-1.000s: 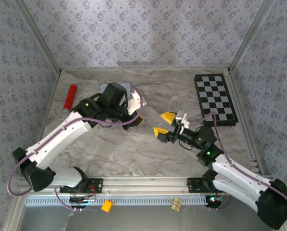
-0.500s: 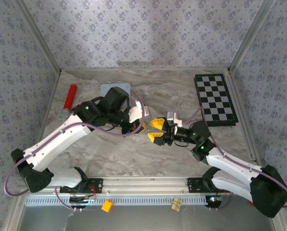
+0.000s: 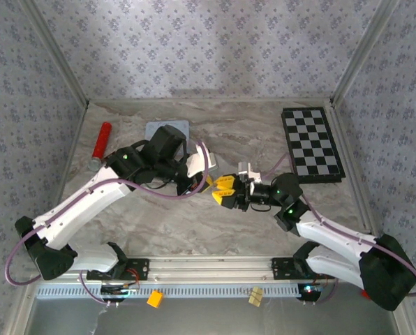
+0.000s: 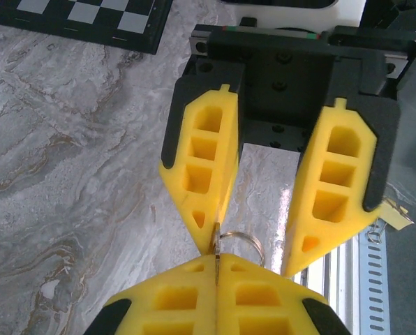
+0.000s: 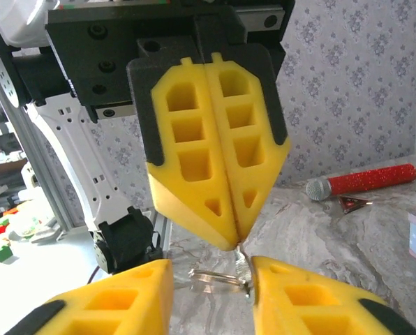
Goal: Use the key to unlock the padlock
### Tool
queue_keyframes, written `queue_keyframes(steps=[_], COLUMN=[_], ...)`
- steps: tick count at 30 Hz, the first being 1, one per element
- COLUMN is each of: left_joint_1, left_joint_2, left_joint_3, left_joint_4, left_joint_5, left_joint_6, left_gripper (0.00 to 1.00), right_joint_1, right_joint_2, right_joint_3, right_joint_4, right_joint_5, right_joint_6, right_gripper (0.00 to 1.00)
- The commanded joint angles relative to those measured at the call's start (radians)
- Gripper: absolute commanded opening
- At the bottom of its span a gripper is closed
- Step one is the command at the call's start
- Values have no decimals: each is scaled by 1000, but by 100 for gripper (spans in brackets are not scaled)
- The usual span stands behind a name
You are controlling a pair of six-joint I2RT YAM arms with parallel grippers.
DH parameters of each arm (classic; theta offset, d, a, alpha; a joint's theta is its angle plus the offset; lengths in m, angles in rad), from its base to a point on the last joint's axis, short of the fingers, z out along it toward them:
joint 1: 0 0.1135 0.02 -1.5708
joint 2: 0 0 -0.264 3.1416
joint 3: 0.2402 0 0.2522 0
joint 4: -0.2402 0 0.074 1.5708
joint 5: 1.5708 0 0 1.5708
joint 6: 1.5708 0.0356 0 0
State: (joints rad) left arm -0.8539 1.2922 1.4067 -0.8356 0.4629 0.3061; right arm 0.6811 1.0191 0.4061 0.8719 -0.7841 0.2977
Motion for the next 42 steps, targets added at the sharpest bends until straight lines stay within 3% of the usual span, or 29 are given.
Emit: queue_keyframes(steps=[1,5,8,14,19,35,42], left_joint_1=[-4,-4,-4,-5,-4,-4,-4], left_joint_2=[-20,-23,-26,-37,-39,-42,-48], left_joint_3=[-6,-6,-6,-14,-18,-17,-20], left_joint_4=[15,15,13,17,23,32,41], left_joint_5=[26,22,17,2,-1,22,25], left_joint_6=[10,13,15,16,16,10,7], left_gripper=[0,0,0,0,0,0,0], right_joint_1=[8,8,7,-19,-15,-3,-2], right_joint_2=[8,9,4,-42,-48,7,7], right_joint_3=[39,40,39,-3,1,30,29], right_joint_4=[18,15,8,31,24,12,-5], right_joint_5=[-35,-32,-25,23,14,-1,5], right_joint_6=[-2,-3,-3,18,29,18,13], right_gripper=[28,19,18,37,40,20,17])
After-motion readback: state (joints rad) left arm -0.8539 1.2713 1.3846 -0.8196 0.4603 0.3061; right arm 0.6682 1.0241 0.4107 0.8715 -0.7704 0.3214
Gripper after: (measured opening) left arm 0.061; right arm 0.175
